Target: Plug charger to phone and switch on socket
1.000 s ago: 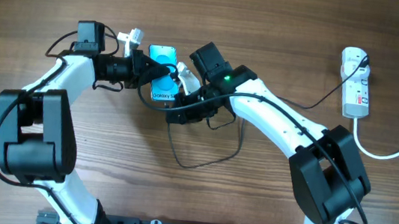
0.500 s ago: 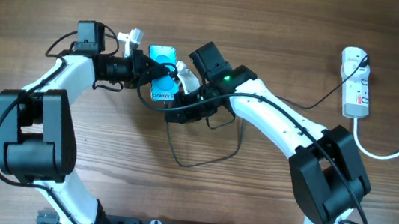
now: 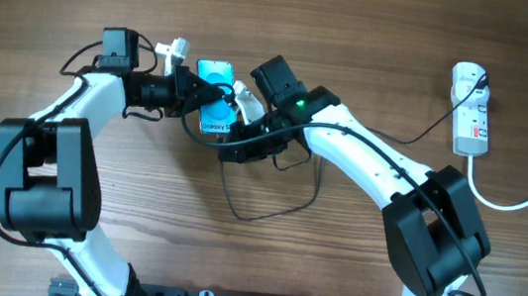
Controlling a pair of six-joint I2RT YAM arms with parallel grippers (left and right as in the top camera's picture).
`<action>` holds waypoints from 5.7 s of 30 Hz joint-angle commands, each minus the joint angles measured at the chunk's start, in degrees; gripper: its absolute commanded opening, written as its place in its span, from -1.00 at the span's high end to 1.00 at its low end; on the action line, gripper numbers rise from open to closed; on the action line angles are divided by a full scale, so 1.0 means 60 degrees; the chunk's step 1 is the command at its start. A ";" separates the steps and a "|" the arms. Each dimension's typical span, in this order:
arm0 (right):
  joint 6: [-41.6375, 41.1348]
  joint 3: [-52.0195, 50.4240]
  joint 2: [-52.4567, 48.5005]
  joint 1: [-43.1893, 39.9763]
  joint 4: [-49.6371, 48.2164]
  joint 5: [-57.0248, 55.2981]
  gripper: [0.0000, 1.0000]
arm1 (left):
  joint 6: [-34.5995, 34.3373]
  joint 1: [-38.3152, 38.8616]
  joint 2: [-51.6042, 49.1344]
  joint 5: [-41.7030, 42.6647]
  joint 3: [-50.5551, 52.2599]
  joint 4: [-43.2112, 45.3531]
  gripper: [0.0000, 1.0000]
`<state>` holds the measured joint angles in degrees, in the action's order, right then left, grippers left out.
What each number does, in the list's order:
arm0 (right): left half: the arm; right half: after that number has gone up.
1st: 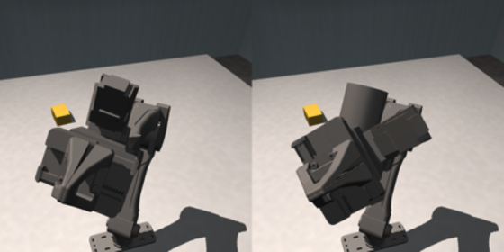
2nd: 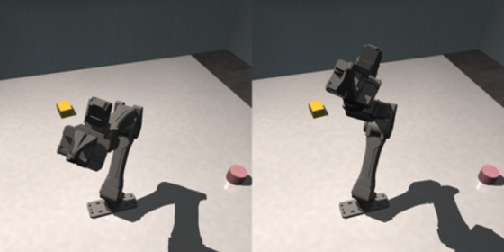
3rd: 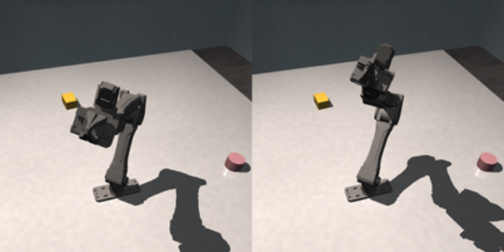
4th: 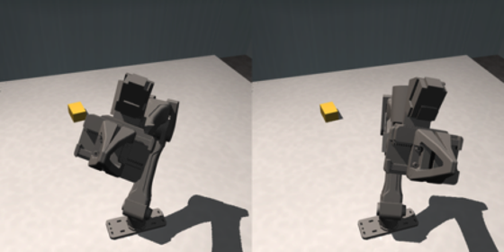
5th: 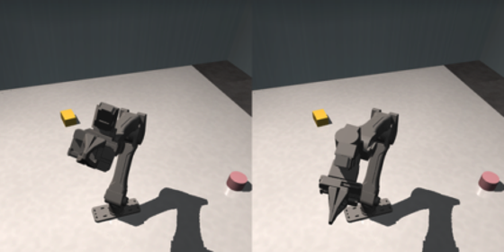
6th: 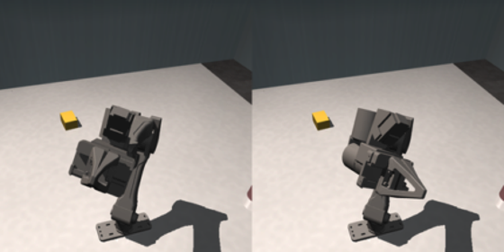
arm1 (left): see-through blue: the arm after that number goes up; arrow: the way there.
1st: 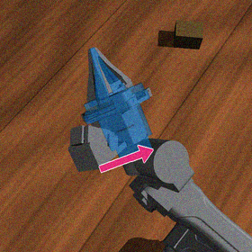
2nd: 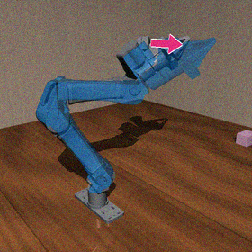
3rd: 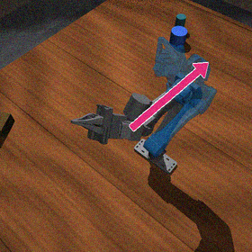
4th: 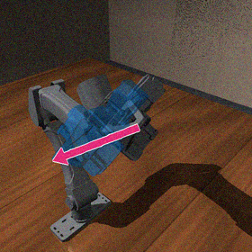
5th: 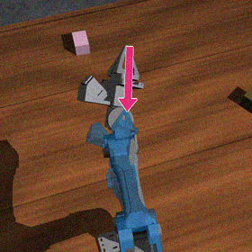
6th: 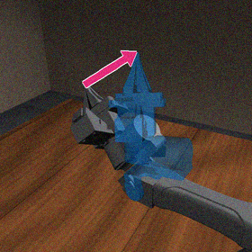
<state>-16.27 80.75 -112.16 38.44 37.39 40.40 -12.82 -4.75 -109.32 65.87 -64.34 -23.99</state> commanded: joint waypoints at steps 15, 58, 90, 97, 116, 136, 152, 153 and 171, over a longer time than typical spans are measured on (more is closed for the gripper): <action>-0.0069 0.0200 0.0066 -0.0004 -0.0084 -0.0102 0.91 | -0.0470 0.0025 -0.0033 0.0477 -0.0029 -0.0044 0.92; -0.1064 0.0200 0.0066 -0.0157 -0.0907 -0.0772 0.91 | 0.1672 0.0025 -0.0033 0.0699 -0.0025 -0.0925 0.92; -0.1348 0.0204 0.0106 -0.0736 -0.1508 -0.0295 -0.43 | 0.1851 0.0375 -0.0033 0.0696 -0.0029 -0.1260 0.92; -0.0874 0.0284 0.0499 -0.1155 -0.0459 0.0539 -0.69 | 0.1840 0.0248 -0.0033 0.0696 -0.0029 -0.1053 0.92; -0.0568 0.0146 0.0710 0.0382 0.0951 -0.0066 -1.00 | 0.0222 0.0259 -0.0033 0.0761 -0.0029 -0.0215 0.92; -0.2634 0.0146 0.0710 0.0922 0.0419 -0.2991 -0.67 | 0.0244 0.0259 -0.0033 0.1053 -0.0029 -0.0215 0.92; -0.2648 0.0146 0.0710 0.0922 0.0597 -0.3034 0.40 | 0.0346 0.0259 -0.0033 0.1049 -0.0025 -0.0215 0.92; -0.2648 0.0146 0.0710 0.0922 0.0597 -0.3034 0.40 | 0.0346 0.0259 -0.0033 0.1049 -0.0029 -0.0215 0.92; -0.3064 0.0146 0.0710 0.1031 0.0229 -0.3031 0.82 | 0.0350 0.0488 -0.0033 0.1045 -0.0029 -0.0208 0.92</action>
<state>-34.09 81.25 -109.27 44.73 39.44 23.53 -10.81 -2.94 -109.62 68.95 -64.71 -25.15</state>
